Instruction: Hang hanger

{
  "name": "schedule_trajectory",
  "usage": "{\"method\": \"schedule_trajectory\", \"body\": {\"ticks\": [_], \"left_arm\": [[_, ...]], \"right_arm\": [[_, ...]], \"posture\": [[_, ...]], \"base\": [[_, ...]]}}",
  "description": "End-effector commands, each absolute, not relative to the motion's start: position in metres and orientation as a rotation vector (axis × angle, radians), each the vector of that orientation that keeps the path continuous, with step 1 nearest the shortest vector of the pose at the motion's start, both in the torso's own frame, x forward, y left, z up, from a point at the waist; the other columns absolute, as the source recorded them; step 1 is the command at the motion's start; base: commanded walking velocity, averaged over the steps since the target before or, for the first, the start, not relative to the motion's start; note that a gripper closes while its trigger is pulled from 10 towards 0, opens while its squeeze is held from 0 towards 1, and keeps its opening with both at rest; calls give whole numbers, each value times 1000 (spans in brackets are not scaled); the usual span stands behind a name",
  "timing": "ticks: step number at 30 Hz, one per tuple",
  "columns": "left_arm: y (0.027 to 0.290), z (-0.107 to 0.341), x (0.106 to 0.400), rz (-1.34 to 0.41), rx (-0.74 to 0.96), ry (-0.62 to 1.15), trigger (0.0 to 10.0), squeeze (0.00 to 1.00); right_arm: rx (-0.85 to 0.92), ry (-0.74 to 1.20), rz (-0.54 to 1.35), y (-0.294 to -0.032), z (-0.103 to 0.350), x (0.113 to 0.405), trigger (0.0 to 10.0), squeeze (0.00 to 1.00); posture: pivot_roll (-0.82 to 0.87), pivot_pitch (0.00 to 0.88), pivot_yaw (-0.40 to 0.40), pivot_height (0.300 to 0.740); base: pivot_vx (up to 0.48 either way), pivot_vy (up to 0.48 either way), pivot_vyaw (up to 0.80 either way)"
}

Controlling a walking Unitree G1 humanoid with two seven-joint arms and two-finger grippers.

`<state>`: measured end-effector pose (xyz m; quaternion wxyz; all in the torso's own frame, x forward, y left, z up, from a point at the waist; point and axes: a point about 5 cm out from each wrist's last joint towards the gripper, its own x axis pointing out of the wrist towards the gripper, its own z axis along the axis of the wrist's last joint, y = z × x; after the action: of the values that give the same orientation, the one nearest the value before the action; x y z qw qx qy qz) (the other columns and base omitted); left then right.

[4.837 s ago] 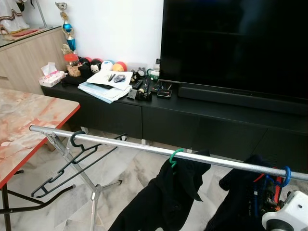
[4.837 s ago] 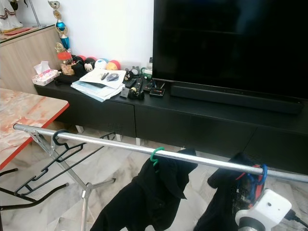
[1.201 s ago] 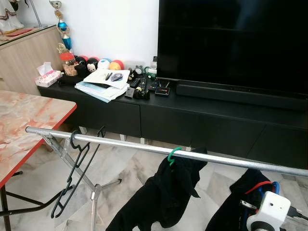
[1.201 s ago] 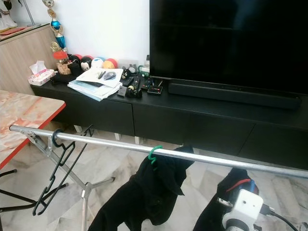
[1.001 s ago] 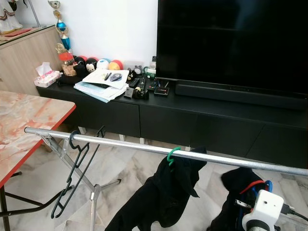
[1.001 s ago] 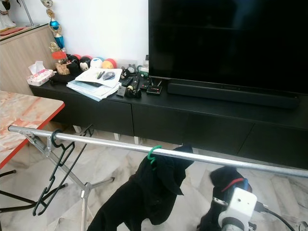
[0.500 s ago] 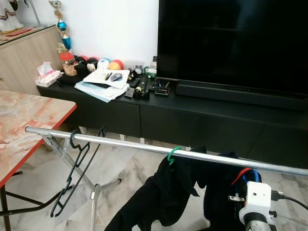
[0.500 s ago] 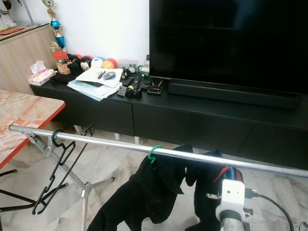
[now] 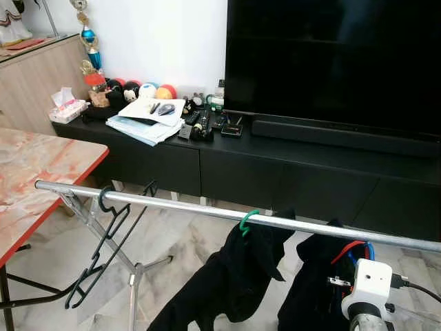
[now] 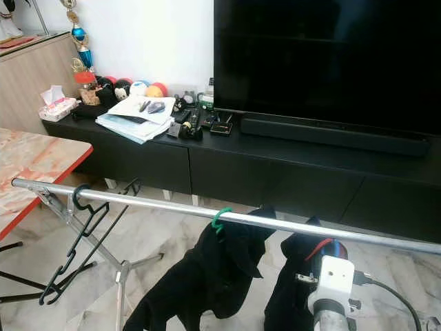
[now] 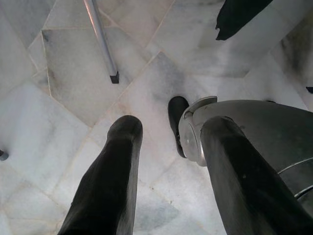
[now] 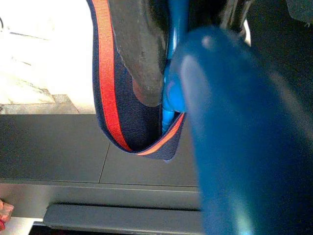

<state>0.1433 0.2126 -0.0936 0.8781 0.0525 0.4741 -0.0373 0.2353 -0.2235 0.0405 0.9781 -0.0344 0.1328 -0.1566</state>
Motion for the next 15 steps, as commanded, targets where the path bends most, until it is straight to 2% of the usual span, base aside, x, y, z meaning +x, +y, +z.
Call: {"method": "schedule_trajectory", "body": {"ticks": [1, 15], "left_arm": [[221, -96, 134, -59, 107, 1029, 10000, 0], [228, -95, 131, -43, 106, 1042, 10000, 0]], "right_arm": [[-58, 248, -328, -224, 45, 238, 10000, 0], [-44, 258, -339, -224, 44, 240, 10000, 0]], "posture": [[92, 15, -2, 740], [93, 14, -4, 740]], "base": [[0, 0, 0], [0, 0, 0]]}}
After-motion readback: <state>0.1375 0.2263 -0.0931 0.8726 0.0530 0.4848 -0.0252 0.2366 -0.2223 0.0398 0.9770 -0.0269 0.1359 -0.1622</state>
